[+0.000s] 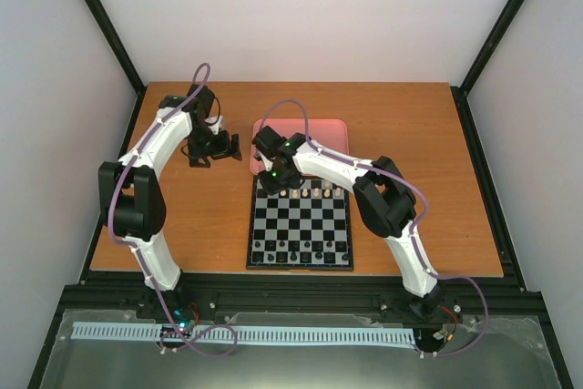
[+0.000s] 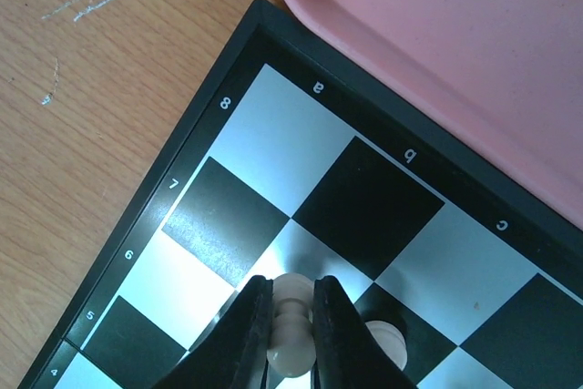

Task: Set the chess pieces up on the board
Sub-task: Place the chess piece on the chessboard, then pick up the chess piece from the storage box.

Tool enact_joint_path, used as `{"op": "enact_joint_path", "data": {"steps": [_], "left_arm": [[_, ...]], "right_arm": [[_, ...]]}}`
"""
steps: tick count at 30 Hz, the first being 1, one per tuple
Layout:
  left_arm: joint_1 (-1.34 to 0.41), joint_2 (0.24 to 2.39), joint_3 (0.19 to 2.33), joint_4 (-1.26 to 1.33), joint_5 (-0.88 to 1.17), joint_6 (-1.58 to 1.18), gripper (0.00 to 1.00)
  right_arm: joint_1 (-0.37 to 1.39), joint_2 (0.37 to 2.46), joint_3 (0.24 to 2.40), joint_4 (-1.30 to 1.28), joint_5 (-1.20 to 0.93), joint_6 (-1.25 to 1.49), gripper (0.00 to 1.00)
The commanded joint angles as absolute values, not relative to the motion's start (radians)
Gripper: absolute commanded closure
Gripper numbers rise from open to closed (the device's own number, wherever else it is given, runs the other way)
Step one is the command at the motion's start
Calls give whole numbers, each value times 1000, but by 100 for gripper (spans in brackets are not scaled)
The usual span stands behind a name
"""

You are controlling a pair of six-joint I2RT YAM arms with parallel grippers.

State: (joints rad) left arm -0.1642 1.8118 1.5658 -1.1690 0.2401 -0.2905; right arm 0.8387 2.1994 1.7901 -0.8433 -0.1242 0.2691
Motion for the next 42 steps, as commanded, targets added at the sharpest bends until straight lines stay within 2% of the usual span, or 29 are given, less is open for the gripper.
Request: {"op": "enact_joint_path", "data": {"steps": [1,12,21,34,42], "left_arm": [[-167,1775,1569,-1157,249,-301,0],[-166,1778,1572,-1158,249,-299,0],[-167,1777,1575,-1160,250,-299,0],[-166,1779,1578,-1163,240,-298,0],[-166,1788,1590,-1163,217,-309,0]], "right_arm": [[850,2192,1805,-867,-122,257,86],[850,2199,1829,-875,-115,246,74],[850,2180,1881,-875,-60,248,56],[819,2408,2225,-964,-103,253,55],[798,2462,2258,-940,-127,254,56]]}}
